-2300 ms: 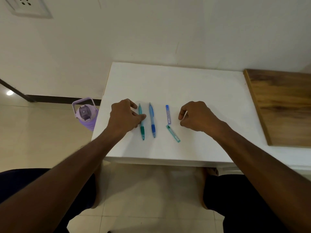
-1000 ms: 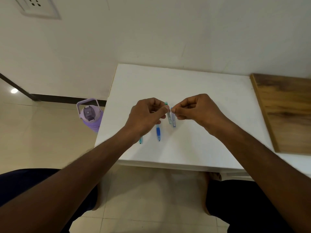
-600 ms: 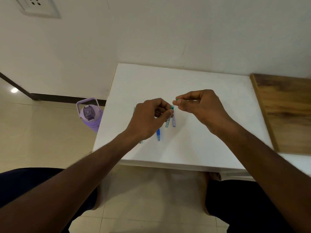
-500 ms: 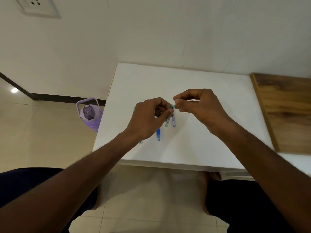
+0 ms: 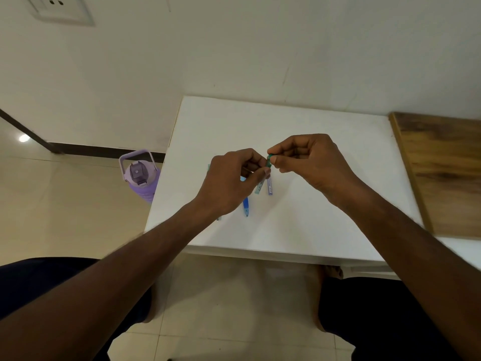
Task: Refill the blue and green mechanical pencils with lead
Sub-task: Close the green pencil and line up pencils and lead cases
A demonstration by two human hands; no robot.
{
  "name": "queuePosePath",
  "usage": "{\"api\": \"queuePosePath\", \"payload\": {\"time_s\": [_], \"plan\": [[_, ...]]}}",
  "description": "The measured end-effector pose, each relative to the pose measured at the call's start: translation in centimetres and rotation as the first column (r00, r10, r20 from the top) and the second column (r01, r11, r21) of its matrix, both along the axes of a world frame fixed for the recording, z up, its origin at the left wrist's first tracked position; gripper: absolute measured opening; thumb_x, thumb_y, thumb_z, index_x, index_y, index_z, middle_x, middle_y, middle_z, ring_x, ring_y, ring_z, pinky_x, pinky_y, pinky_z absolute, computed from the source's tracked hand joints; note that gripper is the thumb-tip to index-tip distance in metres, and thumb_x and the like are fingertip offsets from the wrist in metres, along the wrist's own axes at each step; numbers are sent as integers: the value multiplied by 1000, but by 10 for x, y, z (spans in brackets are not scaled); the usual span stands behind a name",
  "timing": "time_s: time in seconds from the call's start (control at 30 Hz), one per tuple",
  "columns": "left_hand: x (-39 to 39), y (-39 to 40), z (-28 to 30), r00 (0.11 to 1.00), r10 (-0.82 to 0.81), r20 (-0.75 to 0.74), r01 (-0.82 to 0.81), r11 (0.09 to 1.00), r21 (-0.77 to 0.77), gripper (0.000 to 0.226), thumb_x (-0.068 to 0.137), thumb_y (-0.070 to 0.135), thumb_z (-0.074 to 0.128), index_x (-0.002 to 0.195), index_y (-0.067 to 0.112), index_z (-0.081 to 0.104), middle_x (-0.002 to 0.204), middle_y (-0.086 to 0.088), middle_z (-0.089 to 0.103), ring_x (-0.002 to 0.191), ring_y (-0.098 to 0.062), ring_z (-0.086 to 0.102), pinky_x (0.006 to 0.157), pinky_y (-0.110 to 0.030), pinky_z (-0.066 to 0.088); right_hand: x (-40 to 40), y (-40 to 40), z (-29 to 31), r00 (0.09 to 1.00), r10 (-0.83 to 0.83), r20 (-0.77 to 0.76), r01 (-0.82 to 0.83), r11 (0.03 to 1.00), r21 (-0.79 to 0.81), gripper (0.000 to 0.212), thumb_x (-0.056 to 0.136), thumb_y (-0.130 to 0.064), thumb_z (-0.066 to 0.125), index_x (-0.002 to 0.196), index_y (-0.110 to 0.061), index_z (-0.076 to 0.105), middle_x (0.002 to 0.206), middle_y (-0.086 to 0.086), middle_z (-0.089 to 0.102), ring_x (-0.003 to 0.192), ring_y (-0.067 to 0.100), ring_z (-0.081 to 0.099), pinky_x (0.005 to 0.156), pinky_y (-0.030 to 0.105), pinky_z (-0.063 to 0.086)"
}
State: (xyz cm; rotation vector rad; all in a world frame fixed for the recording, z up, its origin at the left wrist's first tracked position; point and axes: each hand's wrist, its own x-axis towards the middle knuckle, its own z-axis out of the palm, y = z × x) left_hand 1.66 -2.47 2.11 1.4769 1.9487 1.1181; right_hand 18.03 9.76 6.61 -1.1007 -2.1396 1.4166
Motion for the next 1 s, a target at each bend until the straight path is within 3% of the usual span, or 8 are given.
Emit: {"api": "queuePosePath", "payload": {"time_s": [0.3, 0.43, 0.6, 0.77, 0.87, 1.0], "plan": [[-1, 0, 5, 999, 5, -41, -4, 1000, 8, 10, 96, 33, 77, 100, 24, 77, 84, 14, 76, 87, 1, 68, 77, -6, 49, 4, 8, 2, 997, 60, 40, -59, 998, -26, 17, 85, -26, 86, 102, -25, 85, 92, -7, 82, 89, 12, 78, 90, 32, 62], [-1, -1, 5, 998, 3, -55, -3, 1000, -7, 7, 94, 33, 79, 96, 26, 77, 77, 22, 71, 84, 7, 68, 77, -3, 48, 4, 6, 0, 994, 94, 54, -93, 995, -21, 13, 84, -26, 88, 97, -26, 85, 93, -12, 82, 86, 6, 78, 83, 25, 61], [0, -2, 7, 999, 36, 25, -35, 999, -16, 6, 92, 34, 81, 93, 28, 78, 73, 26, 72, 72, 10, 71, 71, -2, 49, -1, 0, -6, 999, 38, -2, -38, 997, -63, 12, 87, -21, 85, 98, -17, 82, 92, -3, 82, 88, 15, 80, 86, 35, 65], [-5, 2, 15, 996, 79, 36, -78, 996, -47, 19, 95, 48, 74, 102, 31, 78, 84, 20, 77, 77, 7, 72, 78, -8, 56, 5, 17, -4, 991, -95, -93, 84, 991, -108, 10, 91, -13, 82, 100, -12, 80, 90, 6, 80, 88, 24, 80, 81, 35, 65], [-13, 2, 19, 992, 126, 19, -124, 990, -72, 16, 100, 40, 69, 100, 26, 76, 86, 16, 78, 78, 2, 73, 78, -11, 58, 14, 33, -15, 991, -135, 22, 136, 987, -88, 8, 90, -11, 82, 98, -11, 82, 86, 8, 79, 84, 25, 79, 80, 36, 66], [-22, 1, 19, 984, 170, -49, -175, 976, -127, 10, 100, 30, 71, 104, 22, 73, 92, 10, 78, 79, -4, 73, 77, -8, 52, 13, 33, -42, 964, -112, 241, 115, 993, 1, 7, 89, -11, 82, 95, -14, 83, 73, -1, 79, 69, 12, 78, 77, 31, 67]]}}
